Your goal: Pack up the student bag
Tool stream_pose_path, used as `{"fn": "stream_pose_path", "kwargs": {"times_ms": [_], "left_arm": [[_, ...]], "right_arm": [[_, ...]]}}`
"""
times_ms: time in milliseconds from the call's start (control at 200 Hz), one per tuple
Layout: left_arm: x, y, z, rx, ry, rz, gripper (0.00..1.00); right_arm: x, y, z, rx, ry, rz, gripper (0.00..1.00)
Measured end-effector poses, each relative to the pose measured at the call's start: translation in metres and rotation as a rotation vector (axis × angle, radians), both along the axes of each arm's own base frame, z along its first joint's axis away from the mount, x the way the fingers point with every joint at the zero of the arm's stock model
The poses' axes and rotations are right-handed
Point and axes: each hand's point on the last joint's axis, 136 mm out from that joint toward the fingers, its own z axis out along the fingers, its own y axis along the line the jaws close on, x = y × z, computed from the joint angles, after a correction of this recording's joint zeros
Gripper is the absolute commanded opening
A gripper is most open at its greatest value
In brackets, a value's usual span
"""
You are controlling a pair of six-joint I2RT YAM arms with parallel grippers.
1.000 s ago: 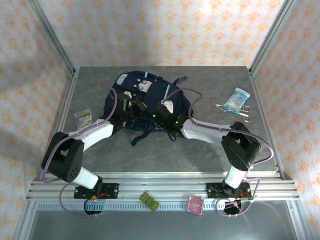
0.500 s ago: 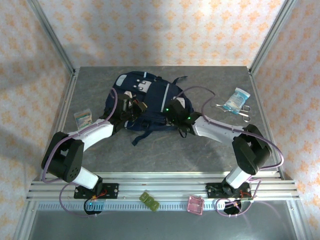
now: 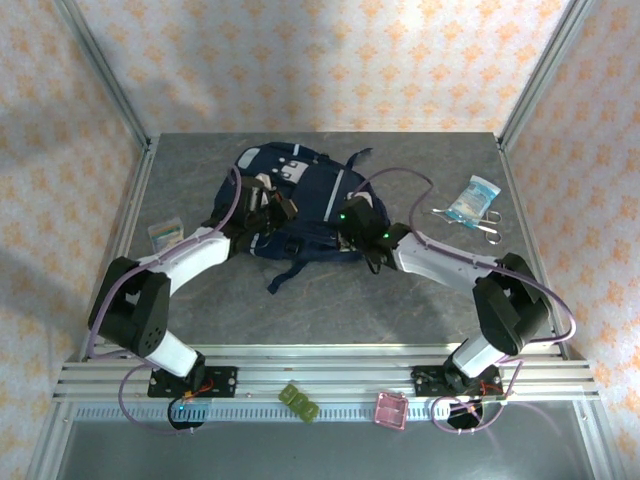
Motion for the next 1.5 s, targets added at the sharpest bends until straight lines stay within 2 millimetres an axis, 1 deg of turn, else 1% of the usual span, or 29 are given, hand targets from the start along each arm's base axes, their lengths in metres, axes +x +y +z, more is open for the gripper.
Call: {"fn": "stream_pose_path", "kwargs": {"times_ms": [120, 225, 250, 300, 330, 385, 455, 491, 546, 646, 696, 761, 811, 881, 951, 1011, 1066, 1126, 1221, 1371, 1502], "left_arm": [[0.018, 0.007, 0.000, 0.067, -0.002, 0.019, 0.00], [0.036, 0.017, 0.006, 0.119, -0.017, 0.047, 0.00], [0.040, 0.019, 0.009, 0.124, -0.024, 0.053, 0.07], [0.048, 0.024, 0.013, 0.138, -0.040, 0.066, 0.24], [0.052, 0.028, 0.015, 0.145, -0.048, 0.079, 0.31], [0.056, 0.035, 0.021, 0.144, -0.063, 0.103, 0.39], [0.058, 0.043, 0.028, 0.145, -0.082, 0.124, 0.43], [0.056, 0.046, 0.031, 0.142, -0.091, 0.129, 0.44], [0.046, 0.048, 0.033, 0.135, -0.101, 0.130, 0.45], [0.019, 0.049, 0.028, 0.102, -0.089, 0.120, 0.46], [0.005, 0.048, 0.021, 0.085, -0.072, 0.115, 0.46], [-0.013, 0.038, 0.010, 0.069, -0.046, 0.090, 0.48], [-0.026, 0.025, -0.001, 0.064, -0.022, 0.059, 0.48], [-0.038, 0.007, -0.009, 0.056, -0.001, 0.020, 0.49], [-0.046, -0.008, -0.013, 0.043, 0.009, -0.011, 0.49], [-0.046, -0.015, -0.015, 0.036, 0.008, -0.022, 0.46], [-0.043, -0.016, -0.020, 0.035, 0.017, -0.018, 0.38], [-0.040, -0.017, -0.029, 0.043, 0.035, -0.013, 0.26], [-0.037, -0.017, -0.039, 0.056, 0.058, -0.003, 0.00], [-0.034, -0.019, -0.039, 0.040, 0.064, -0.003, 0.00], [-0.032, -0.017, -0.039, 0.025, 0.070, -0.005, 0.00]], "right_arm": [[-0.015, 0.023, 0.001, 0.011, -0.005, 0.063, 0.00], [-0.022, 0.051, 0.003, 0.060, -0.008, 0.123, 0.00], [-0.023, 0.057, 0.003, 0.072, -0.005, 0.132, 0.00], [-0.023, 0.072, 0.003, 0.102, 0.001, 0.156, 0.00], [-0.023, 0.081, 0.003, 0.120, 0.005, 0.170, 0.00], [-0.023, 0.093, 0.002, 0.145, 0.019, 0.190, 0.00], [-0.025, 0.101, -0.003, 0.159, 0.038, 0.207, 0.00], [-0.026, 0.103, -0.005, 0.164, 0.045, 0.210, 0.00], [-0.027, 0.105, -0.007, 0.169, 0.054, 0.214, 0.00], [-0.027, 0.106, -0.009, 0.176, 0.062, 0.215, 0.00], [-0.027, 0.107, -0.009, 0.179, 0.063, 0.217, 0.00], [-0.027, 0.108, -0.009, 0.182, 0.064, 0.218, 0.00], [-0.027, 0.108, -0.009, 0.186, 0.065, 0.217, 0.00], [-0.027, 0.109, -0.010, 0.191, 0.067, 0.217, 0.00], [-0.027, 0.110, -0.010, 0.194, 0.069, 0.214, 0.00], [-0.027, 0.110, -0.011, 0.197, 0.070, 0.213, 0.00], [-0.027, 0.110, -0.011, 0.199, 0.072, 0.212, 0.00], [-0.027, 0.110, -0.011, 0.199, 0.073, 0.211, 0.00], [-0.026, 0.108, -0.012, 0.196, 0.074, 0.203, 0.00], [-0.023, 0.104, -0.014, 0.194, 0.084, 0.182, 0.00], [-0.020, 0.096, -0.018, 0.203, 0.099, 0.161, 0.00]]}}
